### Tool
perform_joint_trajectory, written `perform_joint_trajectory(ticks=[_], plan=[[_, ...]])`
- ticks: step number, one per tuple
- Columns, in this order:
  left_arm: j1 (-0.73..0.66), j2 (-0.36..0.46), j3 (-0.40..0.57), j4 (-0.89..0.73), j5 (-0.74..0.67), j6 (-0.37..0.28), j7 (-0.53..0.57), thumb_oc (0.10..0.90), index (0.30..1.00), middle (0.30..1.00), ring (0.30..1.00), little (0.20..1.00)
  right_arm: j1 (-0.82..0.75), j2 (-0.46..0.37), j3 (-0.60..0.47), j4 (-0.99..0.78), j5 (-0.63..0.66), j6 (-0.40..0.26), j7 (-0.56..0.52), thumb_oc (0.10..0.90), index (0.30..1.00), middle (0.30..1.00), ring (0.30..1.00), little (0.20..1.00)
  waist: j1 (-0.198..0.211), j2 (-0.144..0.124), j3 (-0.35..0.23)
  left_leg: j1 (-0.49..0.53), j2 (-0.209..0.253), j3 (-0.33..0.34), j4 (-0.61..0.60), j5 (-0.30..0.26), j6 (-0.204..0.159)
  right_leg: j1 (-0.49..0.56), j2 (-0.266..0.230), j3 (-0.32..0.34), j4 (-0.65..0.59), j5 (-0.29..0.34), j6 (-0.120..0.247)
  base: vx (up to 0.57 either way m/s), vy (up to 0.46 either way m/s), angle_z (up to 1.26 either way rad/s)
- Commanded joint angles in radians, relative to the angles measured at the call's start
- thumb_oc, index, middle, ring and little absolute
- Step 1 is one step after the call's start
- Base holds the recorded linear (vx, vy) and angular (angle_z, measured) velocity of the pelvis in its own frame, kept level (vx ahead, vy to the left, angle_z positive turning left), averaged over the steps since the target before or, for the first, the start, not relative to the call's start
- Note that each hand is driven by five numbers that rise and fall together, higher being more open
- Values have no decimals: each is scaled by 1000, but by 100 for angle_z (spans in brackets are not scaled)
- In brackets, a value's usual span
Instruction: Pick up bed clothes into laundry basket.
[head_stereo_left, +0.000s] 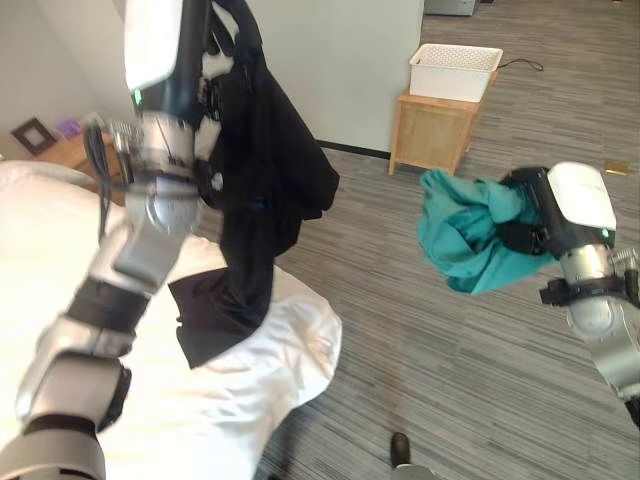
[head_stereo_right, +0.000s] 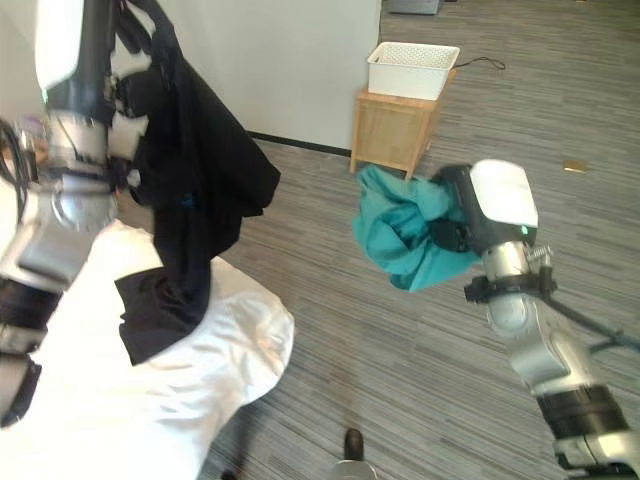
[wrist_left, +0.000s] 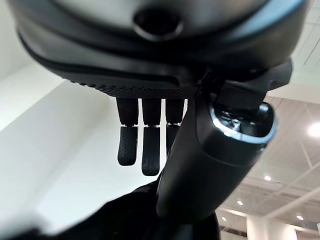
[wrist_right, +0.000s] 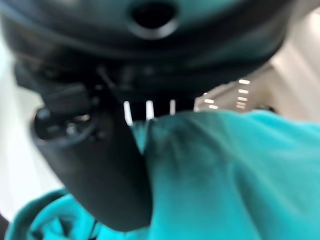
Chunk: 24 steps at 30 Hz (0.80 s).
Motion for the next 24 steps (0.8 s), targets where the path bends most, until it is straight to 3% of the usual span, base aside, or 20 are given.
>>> perform_joint_trajectory(ticks=[1, 2, 3, 4, 5, 7, 8, 9, 11, 12, 14, 17, 18, 19, 21, 22, 24], plan=[[-355, 6, -93, 48, -55, -24, 129, 400, 300, 300, 300, 300, -332, -65, 75, -82, 74, 1, -112, 400, 300, 300, 300, 300, 5, -69, -24, -160, -88, -120, 310, -53, 90, 138, -37, 31, -94, -133, 75, 43, -94, -37], [-363, 8, -97, 54, -57, -25, 131, 400, 300, 300, 300, 300, -343, -63, 81, -76, 75, 0, -113, 400, 300, 300, 300, 300, 3, -71, -23, -167, -91, -119, 312, -49, 92, 133, -40, 31, -94, -128, 76, 118, -124, -36], [-392, -1, -122, 82, -64, -21, 135, 400, 300, 300, 300, 300, -374, -55, 106, -69, 79, 6, -112, 400, 300, 300, 300, 300, 11, -68, -20, -185, -142, -137, 329, -95, 101, 137, -28, 52, -94, -137, 74, 179, -72, -52], [-438, -2, -134, 111, -88, -18, 152, 400, 300, 300, 300, 300, -421, -44, 131, -67, 84, 15, -115, 400, 300, 300, 300, 300, 18, -62, -9, -225, -231, -144, 297, -176, 116, 147, -2, 94, -99, -145, 76, 182, -78, -58], [-440, -2, -134, 112, -88, -18, 153, 400, 300, 300, 300, 300, -424, -45, 132, -66, 84, 16, -115, 400, 300, 300, 300, 300, 19, -64, -9, -225, -234, -141, 291, -169, 117, 144, -5, 96, -100, -141, 76, 191, -56, -61], [-455, -7, -136, 103, -75, -7, 159, 400, 300, 300, 300, 300, -413, -36, 114, -79, 83, 16, -125, 400, 300, 300, 300, 300, 24, -50, -11, -220, -279, -119, 127, -210, 132, 147, 16, 120, -105, -153, 81, 274, 5, -53], [-437, -14, -128, 87, -48, -1, 156, 400, 300, 300, 300, 300, -393, -27, 97, -86, 71, 12, -132, 400, 300, 300, 300, 300, 35, -24, -19, -221, -333, -95, -47, -192, 144, 157, 59, 130, -107, -171, 83, 332, 16, -37], [-432, -16, -125, 84, -45, 0, 155, 400, 300, 300, 300, 300, -388, -28, 95, -88, 69, 12, -131, 400, 300, 300, 300, 300, 39, -26, -23, -209, -335, -91, -69, -185, 145, 158, 55, 133, -107, -174, 84, 336, 6, -33], [-400, -18, -111, 60, -20, 1, 144, 400, 300, 300, 300, 300, -368, -24, 87, -98, 52, 10, -125, 400, 300, 300, 300, 300, 55, -4, -30, -232, -370, -52, -195, -119, 154, 188, 103, 152, -107, -199, 79, 406, -26, -36], [-358, -33, -96, 44, -6, 0, 129, 400, 300, 300, 300, 300, -354, -42, 84, -96, 43, 12, -112, 400, 300, 300, 300, 300, 69, 9, -39, -270, -376, 37, -273, -45, 144, 234, 132, 167, -107, -239, 73, 435, -17, -57], [-343, -42, -93, 43, -1, 1, 123, 400, 300, 300, 300, 300, -371, -45, 101, -86, 45, 16, -109, 400, 300, 300, 300, 300, 86, 12, -42, -284, -374, 77, -289, -25, 141, 256, 133, 185, -107, -255, 70, 380, 38, -67], [-303, -41, -97, 48, -21, 4, 114, 400, 300, 300, 300, 300, -441, -16, 156, -48, 46, 41, -101, 400, 300, 300, 300, 300, 114, 7, -74, -233, -378, 75, -354, -26, 184, 316, 111, 211, -102, -278, 76, 569, 138, -85], [-293, -19, -95, 47, -26, 12, 113, 400, 300, 300, 300, 300, -461, -1, 179, -37, 39, 49, -97, 400, 300, 300, 300, 300, 118, -20, -87, -198, -375, 85, -361, -36, 200, 314, 82, 199, -25, -275, 94, 549, 89, -97], [-282, -16, -91, 43, -28, 21, 110, 400, 300, 300, 300, 300, -468, 11, 180, -39, 30, 54, -94, 400, 300, 300, 300, 300, 119, -37, -92, -173, -372, 97, -364, -48, 205, 286, 64, 187, 66, -246, 122, 475, 69, -83], [-274, -19, -84, 43, -29, 31, 108, 400, 300, 300, 300, 300, -506, 27, 195, -29, 12, 63, -100, 400, 300, 300, 300, 300, 110, -39, -81, -123, -354, 114, -370, -73, 208, 219, 33, 139, 257, -154, 189, 340, 82, -25], [-262, -20, -80, 37, -26, 35, 104, 400, 300, 300, 300, 300, -521, 34, 202, -23, 3, 69, -100, 400, 300, 300, 300, 300, 101, -30, -69, -94, -341, 117, -373, -85, 212, 173, 13, 110, 374, -95, 220, 359, 153, -25], [-241, -15, -63, 25, -20, 48, 101, 400, 300, 300, 300, 300, -527, 58, 196, -29, -12, 80, -93, 400, 300, 300, 300, 300, 77, 5, -47, -26, -289, 126, -380, -114, 215, 80, -39, 32, 540, -47, 230, 312, 173, -12]])
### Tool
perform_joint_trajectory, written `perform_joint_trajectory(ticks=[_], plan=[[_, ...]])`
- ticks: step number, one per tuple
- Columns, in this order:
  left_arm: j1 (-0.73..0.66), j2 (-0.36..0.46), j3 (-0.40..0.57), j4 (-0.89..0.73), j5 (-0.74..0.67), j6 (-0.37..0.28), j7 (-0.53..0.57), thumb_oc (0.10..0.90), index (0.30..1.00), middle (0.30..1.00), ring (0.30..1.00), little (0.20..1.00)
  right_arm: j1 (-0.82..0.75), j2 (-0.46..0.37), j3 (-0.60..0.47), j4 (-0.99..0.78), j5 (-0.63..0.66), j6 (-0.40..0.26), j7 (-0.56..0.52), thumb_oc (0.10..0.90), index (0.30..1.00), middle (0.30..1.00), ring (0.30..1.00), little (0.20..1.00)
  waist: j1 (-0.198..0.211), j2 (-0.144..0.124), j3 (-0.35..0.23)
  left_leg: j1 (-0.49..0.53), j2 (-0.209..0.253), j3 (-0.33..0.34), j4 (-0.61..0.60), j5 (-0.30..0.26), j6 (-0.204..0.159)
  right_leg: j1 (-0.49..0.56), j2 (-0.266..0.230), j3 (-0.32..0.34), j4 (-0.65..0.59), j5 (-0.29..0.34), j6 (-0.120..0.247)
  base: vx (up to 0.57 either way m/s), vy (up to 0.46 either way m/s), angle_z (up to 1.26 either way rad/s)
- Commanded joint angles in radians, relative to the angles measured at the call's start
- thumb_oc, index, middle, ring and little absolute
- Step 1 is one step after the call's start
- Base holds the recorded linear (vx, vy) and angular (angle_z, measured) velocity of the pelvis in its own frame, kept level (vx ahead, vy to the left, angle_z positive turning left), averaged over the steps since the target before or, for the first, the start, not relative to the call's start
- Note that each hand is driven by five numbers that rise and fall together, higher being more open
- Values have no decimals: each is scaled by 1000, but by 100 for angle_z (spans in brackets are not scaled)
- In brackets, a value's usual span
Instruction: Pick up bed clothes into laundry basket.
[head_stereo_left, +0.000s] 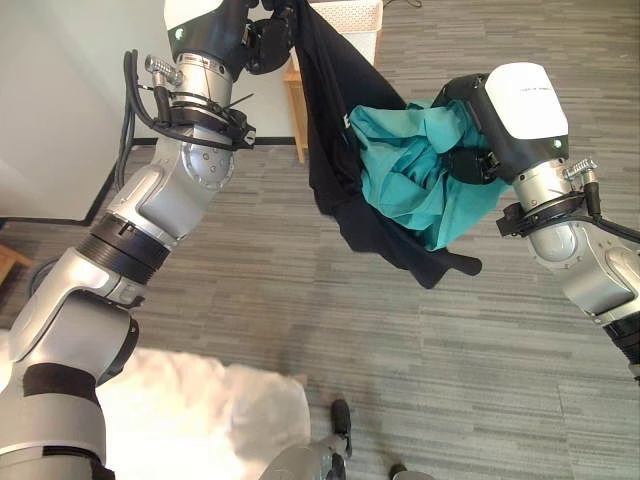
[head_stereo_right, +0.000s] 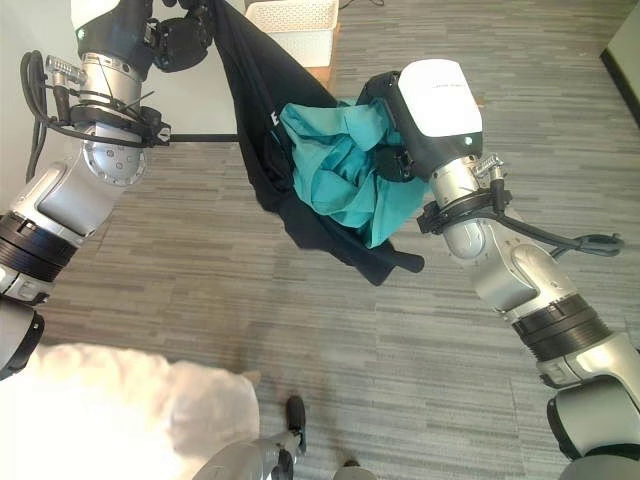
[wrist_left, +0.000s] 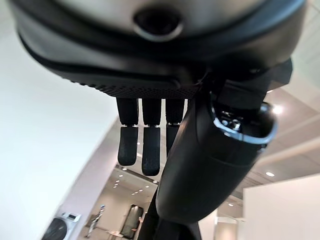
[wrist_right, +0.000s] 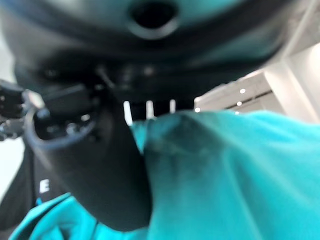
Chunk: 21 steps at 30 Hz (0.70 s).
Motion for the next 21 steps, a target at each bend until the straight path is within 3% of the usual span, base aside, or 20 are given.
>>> perform_joint_trajectory(ticks=[1, 2, 3, 4, 5, 6, 7, 8, 11, 13, 17, 19, 21], plan=[[-66, 42, 158, -8, 25, 3, 56, 400, 300, 300, 300, 300, -200, 66, -86, -15, -49, -1, -71, 400, 300, 300, 300, 300, 1, 7, -98, 68, 136, 41, -66, -50, -153, 58, -79, -167, -21, 214, -33, 306, 110, -7], [-70, 49, 162, -15, 35, 9, 56, 400, 300, 300, 300, 300, -196, 72, -94, -19, -51, 1, -72, 400, 300, 300, 300, 300, -9, 16, -88, 86, 151, 40, -66, -66, -156, 10, -120, -202, -16, 196, -51, 390, 34, -3], [-77, 41, 165, -25, 65, 14, 45, 400, 300, 300, 300, 300, -187, 74, -111, -25, -54, 7, -67, 400, 300, 300, 300, 300, -32, 14, -71, 110, 155, 16, -66, -90, -161, -47, -130, -225, -60, 154, -79, 306, -11, 7], [-77, 41, 165, -26, 67, 15, 44, 400, 300, 300, 300, 300, -185, 74, -113, -27, -55, 8, -66, 400, 300, 300, 300, 300, -35, 13, -70, 112, 155, 13, -66, -93, -163, -43, -131, -229, -58, 148, -80, 440, -66, 16], [-79, 28, 163, -34, 98, 17, 33, 400, 300, 300, 300, 300, -170, 67, -137, -38, -53, 8, -71, 400, 300, 300, 300, 300, -65, 1, -64, 143, 151, -6, -66, -116, -171, -74, -100, -228, -167, 113, -89, 258, -55, 39], [-78, 27, 161, -36, 100, 19, 32, 400, 300, 300, 300, 300, -164, 67, -142, -41, -53, 8, -70, 400, 300, 300, 300, 300, -67, 3, -64, 146, 155, -10, -66, -118, -172, -63, -96, -234, -178, 114, -90, 495, -102, 43], [-79, 13, 162, -39, 111, 19, 29, 400, 300, 300, 300, 300, -154, 60, -156, -42, -47, 10, -80, 400, 300, 300, 300, 300, -93, -12, -64, 180, 149, -33, -66, -146, -179, -96, -49, -213, -287, 97, -96, 437, -108, 46], [-80, 0, 158, -35, 116, 23, 30, 400, 300, 300, 300, 300, -148, 62, -163, -42, -36, 11, -88, 400, 300, 300, 300, 300, -107, -26, -67, 198, 147, -43, -66, -164, -187, -104, -20, -207, -399, 127, -96, 530, -133, 45], [-80, -3, 153, -31, 122, 25, 27, 400, 300, 300, 300, 300, -143, 55, -176, -41, -20, 15, -97, 400, 300, 300, 300, 300, -125, -40, -74, 229, 142, -56, -66, -191, -192, -113, 0, -217, -521, 185, -89, 322, -83, 59], [-81, 6, 158, -20, 141, 26, 21, 400, 300, 300, 300, 300, -125, 45, -196, -46, -21, 18, -107, 400, 300, 300, 300, 300, -154, -50, -81, 288, 148, -71, -66, -230, -213, -185, 11, -284, -629, 268, -71, 539, -136, 56], [-95, 31, 140, 5, 177, 28, 25, 400, 300, 300, 300, 300, -56, 12, -238, -97, -36, 7, -107, 400, 300, 300, 300, 300, -211, -55, -103, 353, 180, -101, -66, -276, -242, -187, 18, -288, -669, 306, -70, 465, -148, 50], [-115, 54, 127, 21, 197, 32, 21, 400, 300, 300, 300, 300, 7, 5, -264, -105, -40, -3, -102, 400, 300, 300, 300, 300, -229, -48, -131, 387, 212, -112, -66, -271, -259, -156, 24, -270, -667, 315, -86, 479, -198, 36], [-122, 82, 125, 30, 207, 33, 16, 400, 300, 300, 300, 300, 99, -11, -301, -119, -62, -10, -85, 400, 300, 300, 300, 300, -238, -19, -149, 394, 295, -102, 22, -187, -295, -103, 52, -271, -674, 294, -106, 559, -253, 46]])
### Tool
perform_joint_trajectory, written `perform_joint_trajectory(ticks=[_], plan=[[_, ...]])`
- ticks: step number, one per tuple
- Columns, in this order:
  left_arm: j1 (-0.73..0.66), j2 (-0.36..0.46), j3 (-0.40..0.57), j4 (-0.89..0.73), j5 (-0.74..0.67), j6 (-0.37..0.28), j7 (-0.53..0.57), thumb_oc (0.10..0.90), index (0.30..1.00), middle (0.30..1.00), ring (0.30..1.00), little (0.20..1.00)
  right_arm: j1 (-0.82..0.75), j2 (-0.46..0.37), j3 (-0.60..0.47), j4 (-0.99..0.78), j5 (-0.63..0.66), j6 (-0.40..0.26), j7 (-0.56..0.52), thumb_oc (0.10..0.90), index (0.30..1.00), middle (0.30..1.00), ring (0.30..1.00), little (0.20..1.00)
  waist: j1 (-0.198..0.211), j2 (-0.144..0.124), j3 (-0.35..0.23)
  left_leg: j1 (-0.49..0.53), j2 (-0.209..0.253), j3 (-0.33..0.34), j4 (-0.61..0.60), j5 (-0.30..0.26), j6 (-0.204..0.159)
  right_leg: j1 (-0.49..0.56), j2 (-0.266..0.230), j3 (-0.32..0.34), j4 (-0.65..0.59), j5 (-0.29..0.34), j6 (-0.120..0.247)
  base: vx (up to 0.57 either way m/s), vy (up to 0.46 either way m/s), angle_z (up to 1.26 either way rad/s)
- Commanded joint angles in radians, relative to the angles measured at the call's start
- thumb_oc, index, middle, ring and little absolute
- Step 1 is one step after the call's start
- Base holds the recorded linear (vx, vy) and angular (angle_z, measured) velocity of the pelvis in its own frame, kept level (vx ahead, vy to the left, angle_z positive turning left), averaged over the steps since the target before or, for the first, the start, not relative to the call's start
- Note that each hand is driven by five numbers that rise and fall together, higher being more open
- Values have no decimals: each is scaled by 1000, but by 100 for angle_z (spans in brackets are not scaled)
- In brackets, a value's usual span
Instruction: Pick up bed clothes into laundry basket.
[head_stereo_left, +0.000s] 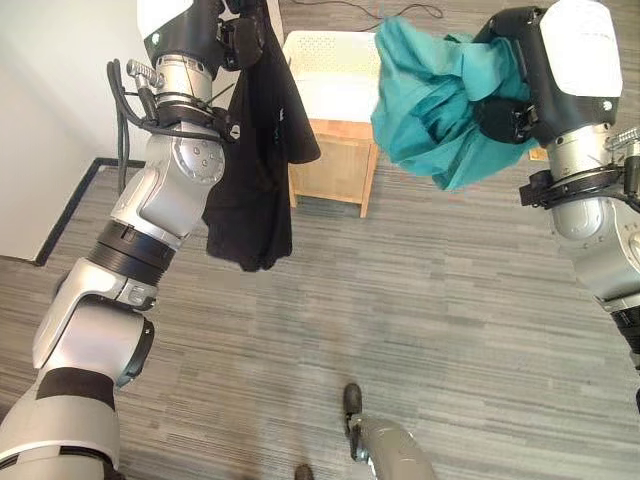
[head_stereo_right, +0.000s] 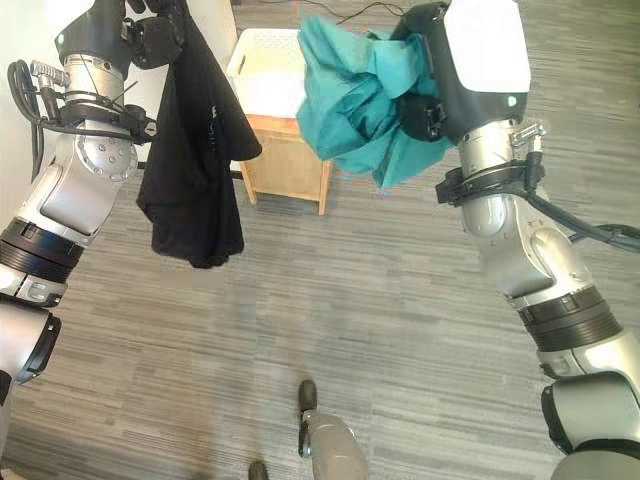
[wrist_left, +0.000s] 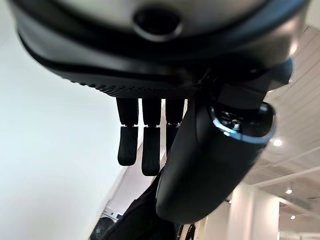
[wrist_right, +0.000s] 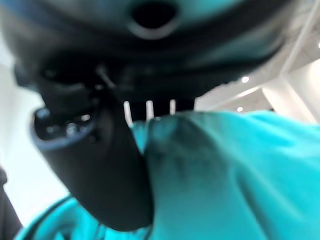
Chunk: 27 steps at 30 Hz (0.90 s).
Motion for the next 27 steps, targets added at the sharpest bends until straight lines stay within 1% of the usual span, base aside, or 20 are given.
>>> perform_joint_trajectory(ticks=[1, 2, 3, 4, 5, 6, 7, 8, 9, 10, 11, 12, 14, 15, 16, 19, 20, 23, 25, 27], plan=[[-167, 128, -4, -10, 85, -47, 62, 400, 300, 300, 300, 300, 132, -35, -167, -109, -47, -51, -44, 400, 300, 300, 300, 300, -5, -5, -182, -16, 117, -22, 171, 68, -32, 78, -64, 11, -328, 146, 273, 391, -271, 35], [-169, 152, -1, -5, 81, -45, 61, 400, 300, 300, 300, 300, 170, -47, -183, -110, -51, -57, -42, 400, 300, 300, 300, 300, 5, -21, -168, -97, 125, -50, 341, 132, -26, 115, -69, 22, -334, 135, 251, 311, -328, 15], [-189, 175, -6, 18, 73, -38, 58, 400, 300, 300, 300, 300, 188, -49, -185, -114, -51, -58, -44, 400, 300, 300, 300, 300, 24, -42, -148, -182, 100, -84, 504, 163, -2, 150, -74, 28, -338, 120, 226, 290, -357, 5], [-206, 195, -11, 27, 60, -39, 59, 400, 300, 300, 300, 300, 197, -48, -182, -116, -59, -60, -46, 400, 300, 300, 300, 300, 38, -64, -133, -256, 85, -90, 602, 148, 15, 178, -85, 37, -344, 107, 212, 246, -296, -33], [-219, 207, -23, 32, 44, -40, 59, 400, 300, 300, 300, 300, 195, -57, -177, -118, -73, -58, -43, 400, 300, 300, 300, 300, 49, -83, -125, -316, 77, -71, 646, 122, 32, 193, -99, 52, -347, 99, 211, 154, -161, -62], [-220, 208, -24, 33, 44, -40, 59, 400, 300, 300, 300, 300, 194, -57, -178, -118, -73, -58, -43, 400, 300, 300, 300, 300, 48, -85, -127, -318, 75, -71, 646, 123, 33, 191, -101, 52, -347, 99, 211, 277, -95, -68], [-217, 226, -15, 37, 14, -46, 63, 400, 300, 300, 300, 300, 202, -66, -178, -124, -75, -61, -41, 400, 300, 300, 300, 300, 74, -100, -109, -402, 63, -36, 628, 72, 37, 231, -123, 71, -351, 80, 220, 219, -43, -41], [-218, 226, -15, 36, 14, -47, 63, 400, 300, 300, 300, 300, 203, -67, -179, -124, -74, -61, -41, 400, 300, 300, 300, 300, 77, -101, -110, -404, 62, -32, 631, 71, 39, 228, -125, 75, -351, 80, 221, 370, -23, -35], [-207, 242, 3, 36, -2, -51, 67, 400, 300, 300, 300, 300, 209, -71, -189, -132, -69, -63, -44, 400, 300, 300, 300, 300, 95, -90, -101, -437, 45, -15, 540, 33, 37, 244, -121, 81, -351, 58, 233, 401, 77, -64], [-183, 249, 17, 15, -6, -54, 65, 400, 300, 300, 300, 300, 218, -78, -203, -139, -73, -63, -45, 400, 300, 300, 300, 300, 117, -63, -104, -445, -10, 14, 351, 43, 37, 267, -113, 95, -351, 36, 249, 576, 93, -62], [-162, 246, 31, -6, -15, -59, 67, 400, 300, 300, 300, 300, 224, -77, -207, -144, -82, -63, -49, 400, 300, 300, 300, 300, 130, -45, -109, -441, -50, 19, 227, 86, 36, 286, -97, 107, -351, 21, 254, 417, 71, -49], [-157, 246, 35, -8, -14, -59, 67, 400, 300, 300, 300, 300, 225, -79, -207, -145, -82, -63, -49, 400, 300, 300, 300, 300, 131, -46, -110, -435, -52, 21, 209, 100, 36, 283, -100, 109, -351, 25, 254, 311, 35, -16], [-140, 241, 51, -30, -39, -74, 64, 400, 300, 300, 300, 300, 235, -79, -208, -144, -103, -58, -41, 400, 300, 300, 300, 300, 160, -4, -121, -481, -97, 34, 65, 198, 31, 336, -54, 135, -351, -14, 251, 480, 5, -29], [-133, 226, 50, -47, -80, -85, 57, 400, 300, 300, 300, 300, 213, -85, -196, -158, -128, -39, -24, 400, 300, 300, 300, 300, 190, 4, -127, -510, -125, 47, 29, 231, 27, 395, -50, 167, -351, -58, 240, 625, 5, -67], [-140, 220, 54, -64, -100, -100, 51, 400, 300, 300, 300, 300, 202, -81, -190, -171, -130, -38, -8, 400, 300, 300, 300, 300, 198, 16, -143, -478, -126, 34, -15, 227, 36, 407, -46, 176, -351, -65, 243, 434, 8, -79], [-117, 226, 62, -89, -157, -121, 40, 400, 300, 300, 300, 300, 179, -68, -177, -188, -133, -33, -4, 400, 300, 300, 300, 300, 214, 35, -163, -426, -136, -7, -29, 238, 56, 444, -59, 183, -328, -94, 245, 423, 114, -43], [-111, 259, 65, -121, -222, -130, 24, 400, 300, 300, 300, 300, 175, -36, -157, -190, -153, -23, 19, 400, 300, 300, 300, 300, 229, 54, -167, -375, -114, 7, -40, 230, 81, 405, -69, 149, -133, -110, 260, 324, 119, -41], [-103, 310, 70, -154, -281, -141, 18, 400, 300, 300, 300, 300, 132, 2, -118, -195, -157, -15, 42, 400, 300, 300, 300, 300, 210, 85, -127, -289, -78, 8, -41, 189, 100, 227, -118, 131, 197, -56, 299, 225, 112, -45], [-114, 326, 66, -152, -311, -148, 19, 400, 300, 300, 300, 300, 115, 6, -105, -193, -160, -15, 41, 400, 300, 300, 300, 300, 202, 89, -117, -279, -73, 5, -41, 177, 99, 171, -142, 130, 228, -69, 298, 78, 3, -1], [-129, 333, 60, -159, -344, -164, 19, 400, 300, 300, 300, 300, 111, 9, -106, -193, -155, -14, 43, 400, 300, 300, 300, 300, 195, 92, -112, -276, -69, -7, -41, 171, 94, 152, -152, 121, 183, -82, 290, 138, -107, 36]])
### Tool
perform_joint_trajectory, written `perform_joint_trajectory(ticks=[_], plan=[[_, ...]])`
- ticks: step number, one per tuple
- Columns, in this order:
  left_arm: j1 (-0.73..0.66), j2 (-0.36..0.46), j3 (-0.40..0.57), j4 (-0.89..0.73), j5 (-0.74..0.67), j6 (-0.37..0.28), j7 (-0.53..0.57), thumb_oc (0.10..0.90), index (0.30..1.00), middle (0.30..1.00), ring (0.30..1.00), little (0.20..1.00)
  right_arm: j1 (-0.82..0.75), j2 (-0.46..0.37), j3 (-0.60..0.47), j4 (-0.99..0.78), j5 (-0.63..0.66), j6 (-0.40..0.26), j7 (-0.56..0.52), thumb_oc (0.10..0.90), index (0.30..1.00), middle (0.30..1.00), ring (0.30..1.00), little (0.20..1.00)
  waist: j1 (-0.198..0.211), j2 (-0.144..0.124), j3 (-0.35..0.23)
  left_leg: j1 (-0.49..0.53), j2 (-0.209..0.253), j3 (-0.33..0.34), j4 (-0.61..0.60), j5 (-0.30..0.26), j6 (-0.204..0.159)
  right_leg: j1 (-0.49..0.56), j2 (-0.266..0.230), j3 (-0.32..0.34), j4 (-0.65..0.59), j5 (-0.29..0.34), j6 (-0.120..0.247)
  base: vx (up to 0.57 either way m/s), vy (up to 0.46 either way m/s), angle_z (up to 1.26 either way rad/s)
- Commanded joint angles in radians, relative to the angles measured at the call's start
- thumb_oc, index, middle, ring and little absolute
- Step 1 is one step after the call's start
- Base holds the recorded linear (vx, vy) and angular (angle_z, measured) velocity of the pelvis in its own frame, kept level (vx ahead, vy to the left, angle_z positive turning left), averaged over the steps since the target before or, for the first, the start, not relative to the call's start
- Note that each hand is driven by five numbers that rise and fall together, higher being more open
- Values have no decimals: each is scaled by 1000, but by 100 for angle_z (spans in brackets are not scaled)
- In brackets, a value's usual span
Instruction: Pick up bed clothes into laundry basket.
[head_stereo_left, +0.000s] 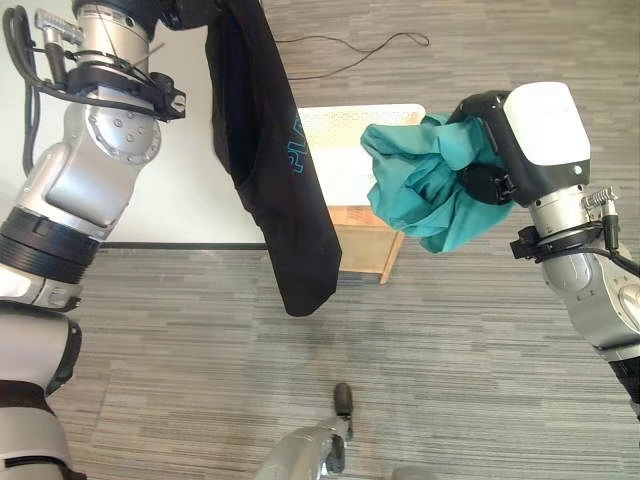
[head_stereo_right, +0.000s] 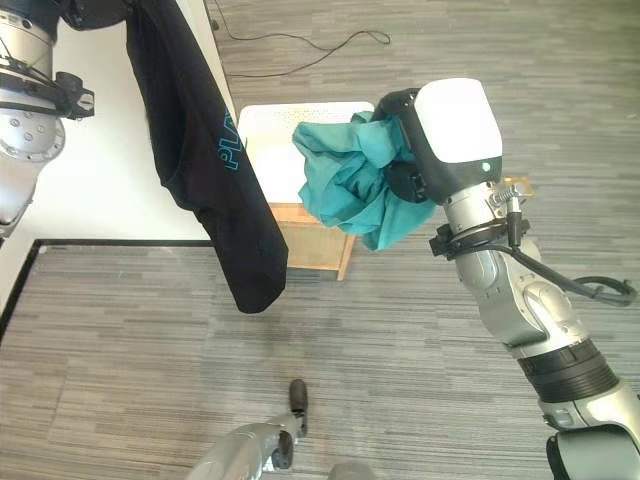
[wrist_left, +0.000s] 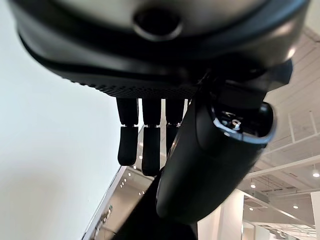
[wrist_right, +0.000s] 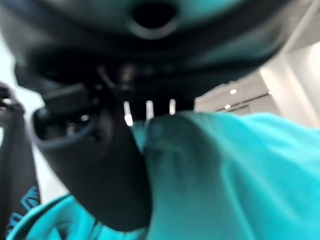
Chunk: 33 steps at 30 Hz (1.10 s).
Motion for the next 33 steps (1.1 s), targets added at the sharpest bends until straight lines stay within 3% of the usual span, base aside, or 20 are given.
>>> perform_joint_trajectory(ticks=[1, 2, 6, 12, 25, 33], plan=[[-177, 106, 53, -25, -117, -107, 37, 400, 300, 300, 300, 300, -159, -27, -14, 21, -31, 2, -51, 400, 300, 300, 300, 300, 15, -33, -163, 92, 163, -20, -94, -53, -133, -16, -11, 5, -488, 183, 55, 163, -231, 45], [-194, 122, 36, -33, -132, -119, 30, 400, 300, 300, 300, 300, -147, -41, -23, 29, -38, 10, -56, 400, 300, 300, 300, 300, 11, -41, -164, 95, 156, -40, -94, -59, -134, -25, 1, 38, -548, 202, 58, 175, -229, 56], [-233, 166, 15, -34, -187, -138, 10, 400, 300, 300, 300, 300, -112, -50, -57, 37, -41, 17, -41, 400, 300, 300, 300, 300, 25, -60, -173, 92, 168, -38, -94, -67, -142, 5, -37, 16, -646, 266, 81, 51, -154, 60], [-317, 247, -73, -7, -275, -181, 5, 400, 300, 300, 300, 300, -90, -93, -64, 25, 21, -11, -33, 400, 300, 300, 300, 300, 58, -74, -227, 93, 187, -38, -94, -81, -164, 95, -48, -1, -788, 319, 91, 60, -142, 31], [-653, 302, -320, 148, -492, -244, -37, 400, 300, 300, 300, 300, -5, -138, -79, 56, 59, -45, -11, 400, 300, 300, 300, 300, 98, -52, -308, 83, 208, -61, -94, -70, -194, 147, -37, -61, -803, 270, 91, 18, -69, 13], [-664, 314, -329, 138, -522, -257, -32, 400, 300, 300, 300, 300, 41, -128, -103, 50, 48, -58, -4, 400, 300, 300, 300, 300, 107, -59, -334, 87, 213, -74, -94, -71, -199, 163, -30, -76, -803, 254, 84, -6, -30, 1]])
